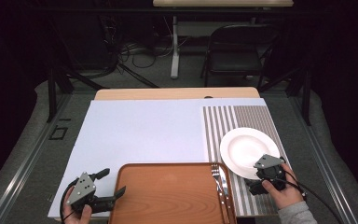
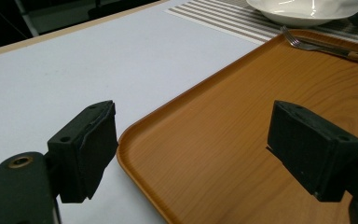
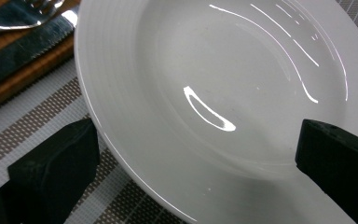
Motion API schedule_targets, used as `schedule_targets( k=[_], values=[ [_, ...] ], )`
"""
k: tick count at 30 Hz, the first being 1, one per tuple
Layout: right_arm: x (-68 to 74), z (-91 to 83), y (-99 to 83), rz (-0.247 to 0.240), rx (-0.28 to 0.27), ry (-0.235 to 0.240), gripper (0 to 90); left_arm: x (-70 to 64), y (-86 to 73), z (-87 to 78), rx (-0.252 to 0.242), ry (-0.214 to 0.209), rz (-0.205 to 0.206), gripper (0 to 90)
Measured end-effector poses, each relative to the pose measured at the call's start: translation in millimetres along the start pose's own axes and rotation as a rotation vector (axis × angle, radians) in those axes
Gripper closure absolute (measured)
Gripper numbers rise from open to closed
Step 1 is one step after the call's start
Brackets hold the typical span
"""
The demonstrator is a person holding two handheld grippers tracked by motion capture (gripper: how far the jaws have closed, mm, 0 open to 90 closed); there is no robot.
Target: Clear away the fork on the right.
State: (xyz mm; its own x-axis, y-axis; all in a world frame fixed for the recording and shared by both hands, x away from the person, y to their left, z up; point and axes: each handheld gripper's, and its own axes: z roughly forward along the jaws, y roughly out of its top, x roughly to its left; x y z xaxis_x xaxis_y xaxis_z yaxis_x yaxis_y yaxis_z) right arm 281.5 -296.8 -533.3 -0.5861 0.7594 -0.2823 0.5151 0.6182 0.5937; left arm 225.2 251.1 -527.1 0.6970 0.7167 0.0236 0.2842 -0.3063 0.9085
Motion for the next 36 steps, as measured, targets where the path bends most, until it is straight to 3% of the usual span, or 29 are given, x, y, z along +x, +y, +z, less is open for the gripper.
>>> schedule_targets(
  k=[7, 18, 20, 24, 31, 36],
  values=[
    [-0.6, 5.2, -2.9, -0.012, 0.017, -0.009, 0.0, 0.4, -0.2, 0.4, 0.000, -0.002, -0.002, 15.9],
    [-2.9, 11.6, -8.4, -0.061, 0.047, -0.079, 0.0, 0.8, -0.3, 0.7, 0.004, -0.005, -0.005, 16.0],
    [-3.1, 13.1, -9.2, -0.048, 0.029, -0.082, 0.0, 0.9, -0.3, 0.7, 0.004, -0.005, -0.006, 16.0],
    [-5.0, 12.5, -9.9, -0.049, 0.042, -0.099, 0.0, 0.9, -0.4, 0.6, 0.004, -0.005, -0.006, 15.9],
    [-5.9, 12.0, -9.8, -0.082, 0.043, -0.108, 0.0, 0.8, -0.3, 0.6, 0.005, -0.005, -0.004, 15.9],
    [-5.7, 12.7, -10.0, -0.079, 0.041, -0.107, 0.0, 0.9, -0.3, 0.5, 0.004, -0.006, -0.004, 15.9]
  ],
)
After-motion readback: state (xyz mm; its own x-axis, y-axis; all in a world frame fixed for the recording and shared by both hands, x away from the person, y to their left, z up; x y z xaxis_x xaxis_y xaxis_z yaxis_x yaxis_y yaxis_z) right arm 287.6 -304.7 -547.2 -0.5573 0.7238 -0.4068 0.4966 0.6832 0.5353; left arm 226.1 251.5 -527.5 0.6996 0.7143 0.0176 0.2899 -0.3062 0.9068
